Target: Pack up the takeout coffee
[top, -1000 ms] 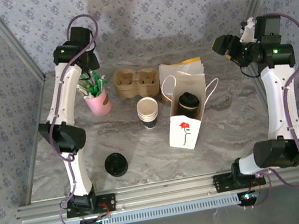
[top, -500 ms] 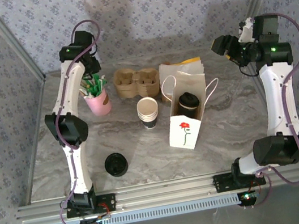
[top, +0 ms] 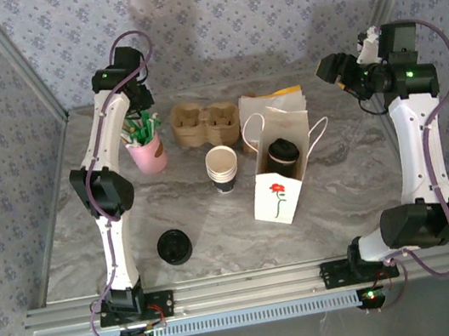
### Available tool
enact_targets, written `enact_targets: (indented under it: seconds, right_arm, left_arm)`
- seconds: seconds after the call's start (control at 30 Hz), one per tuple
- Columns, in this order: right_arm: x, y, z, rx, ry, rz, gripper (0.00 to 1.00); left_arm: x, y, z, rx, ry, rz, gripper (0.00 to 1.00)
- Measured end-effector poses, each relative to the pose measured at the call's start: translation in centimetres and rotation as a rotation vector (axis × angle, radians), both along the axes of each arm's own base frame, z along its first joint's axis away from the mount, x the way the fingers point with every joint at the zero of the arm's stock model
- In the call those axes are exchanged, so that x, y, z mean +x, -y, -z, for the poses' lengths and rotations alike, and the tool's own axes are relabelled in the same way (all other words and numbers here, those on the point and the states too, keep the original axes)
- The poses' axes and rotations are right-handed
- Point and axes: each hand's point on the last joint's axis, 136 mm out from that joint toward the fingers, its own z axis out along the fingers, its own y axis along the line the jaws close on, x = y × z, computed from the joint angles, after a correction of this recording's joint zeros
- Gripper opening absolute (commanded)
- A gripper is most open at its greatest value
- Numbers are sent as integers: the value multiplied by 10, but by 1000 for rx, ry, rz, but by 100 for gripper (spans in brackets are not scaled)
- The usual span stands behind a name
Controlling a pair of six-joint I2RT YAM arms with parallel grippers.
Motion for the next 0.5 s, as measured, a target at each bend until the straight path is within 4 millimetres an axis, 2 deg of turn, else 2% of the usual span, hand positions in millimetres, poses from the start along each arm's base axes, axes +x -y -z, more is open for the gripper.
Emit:
enact_targets:
  seconds: [0.3, 0.5]
  right_arm:
    - [0, 1, 0, -5, -1, 5, 76]
    - [0, 0, 0, -5, -1, 2, 76]
  left_arm:
    - [0, -1, -1, 2, 4, -5, 0]
    - [1, -1, -1, 4, 7, -8, 0]
